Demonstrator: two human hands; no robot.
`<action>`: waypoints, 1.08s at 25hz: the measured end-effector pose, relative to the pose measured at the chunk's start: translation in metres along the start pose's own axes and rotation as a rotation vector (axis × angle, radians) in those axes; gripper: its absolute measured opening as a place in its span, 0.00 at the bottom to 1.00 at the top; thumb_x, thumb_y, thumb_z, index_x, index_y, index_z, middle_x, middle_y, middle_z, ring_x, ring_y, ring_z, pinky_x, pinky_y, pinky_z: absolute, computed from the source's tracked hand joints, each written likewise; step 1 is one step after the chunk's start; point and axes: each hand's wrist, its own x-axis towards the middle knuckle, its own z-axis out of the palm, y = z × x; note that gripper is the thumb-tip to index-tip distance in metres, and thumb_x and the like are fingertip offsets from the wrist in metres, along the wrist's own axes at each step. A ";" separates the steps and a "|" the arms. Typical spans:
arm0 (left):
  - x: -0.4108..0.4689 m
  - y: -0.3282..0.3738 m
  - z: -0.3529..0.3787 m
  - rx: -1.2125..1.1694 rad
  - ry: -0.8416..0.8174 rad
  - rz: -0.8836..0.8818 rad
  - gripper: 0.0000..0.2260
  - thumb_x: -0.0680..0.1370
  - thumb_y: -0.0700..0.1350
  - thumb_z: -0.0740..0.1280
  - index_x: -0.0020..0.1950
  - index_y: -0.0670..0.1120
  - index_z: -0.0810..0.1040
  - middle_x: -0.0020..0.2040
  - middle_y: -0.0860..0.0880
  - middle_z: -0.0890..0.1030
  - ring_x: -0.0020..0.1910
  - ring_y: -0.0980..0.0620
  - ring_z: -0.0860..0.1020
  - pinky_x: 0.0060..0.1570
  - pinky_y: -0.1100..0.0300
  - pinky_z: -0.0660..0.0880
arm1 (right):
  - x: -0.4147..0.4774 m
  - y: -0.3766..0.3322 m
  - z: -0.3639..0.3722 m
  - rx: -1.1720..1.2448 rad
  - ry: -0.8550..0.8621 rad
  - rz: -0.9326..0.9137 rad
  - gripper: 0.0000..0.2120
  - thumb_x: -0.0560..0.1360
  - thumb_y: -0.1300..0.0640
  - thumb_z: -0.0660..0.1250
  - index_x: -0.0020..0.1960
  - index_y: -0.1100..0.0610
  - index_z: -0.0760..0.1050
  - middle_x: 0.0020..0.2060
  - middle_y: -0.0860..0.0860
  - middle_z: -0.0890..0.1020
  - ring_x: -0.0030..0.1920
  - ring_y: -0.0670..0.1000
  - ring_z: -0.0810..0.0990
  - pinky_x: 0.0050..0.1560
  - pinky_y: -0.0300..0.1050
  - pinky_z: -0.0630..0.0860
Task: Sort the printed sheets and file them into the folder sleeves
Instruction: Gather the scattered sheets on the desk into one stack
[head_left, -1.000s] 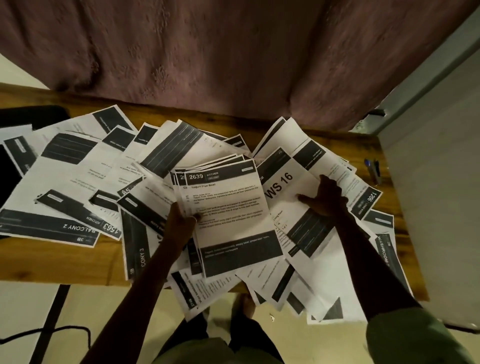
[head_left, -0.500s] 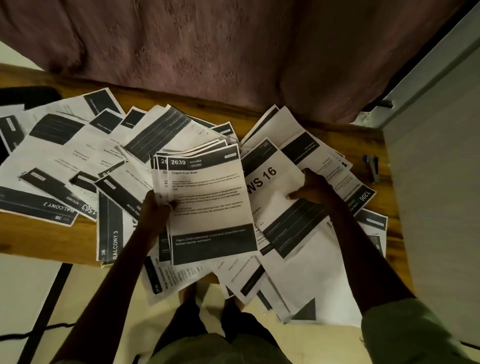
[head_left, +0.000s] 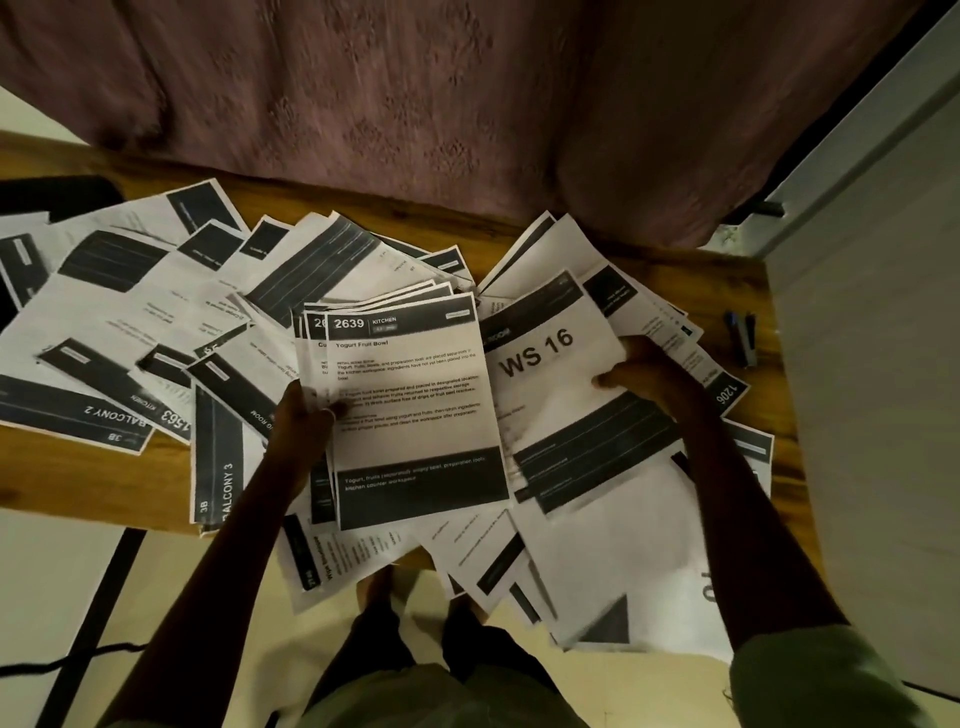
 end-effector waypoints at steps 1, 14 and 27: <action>0.000 0.001 -0.003 -0.002 -0.007 0.005 0.17 0.80 0.39 0.67 0.68 0.43 0.69 0.57 0.47 0.80 0.53 0.48 0.81 0.44 0.52 0.80 | -0.010 0.001 -0.014 0.079 0.049 -0.018 0.26 0.75 0.58 0.72 0.69 0.56 0.68 0.67 0.56 0.74 0.68 0.61 0.71 0.67 0.56 0.67; 0.000 0.015 -0.003 0.045 -0.101 0.052 0.15 0.80 0.39 0.67 0.66 0.45 0.72 0.57 0.47 0.81 0.54 0.49 0.81 0.50 0.48 0.82 | -0.047 -0.046 -0.024 0.828 -0.084 -0.263 0.23 0.71 0.61 0.74 0.65 0.56 0.74 0.59 0.54 0.82 0.61 0.57 0.80 0.61 0.62 0.76; 0.006 0.003 -0.001 -0.050 -0.164 -0.057 0.19 0.79 0.43 0.69 0.69 0.48 0.72 0.60 0.48 0.81 0.59 0.46 0.80 0.55 0.46 0.79 | 0.017 -0.057 0.112 0.202 0.030 -0.206 0.22 0.75 0.50 0.71 0.66 0.55 0.71 0.60 0.53 0.78 0.62 0.54 0.77 0.59 0.48 0.75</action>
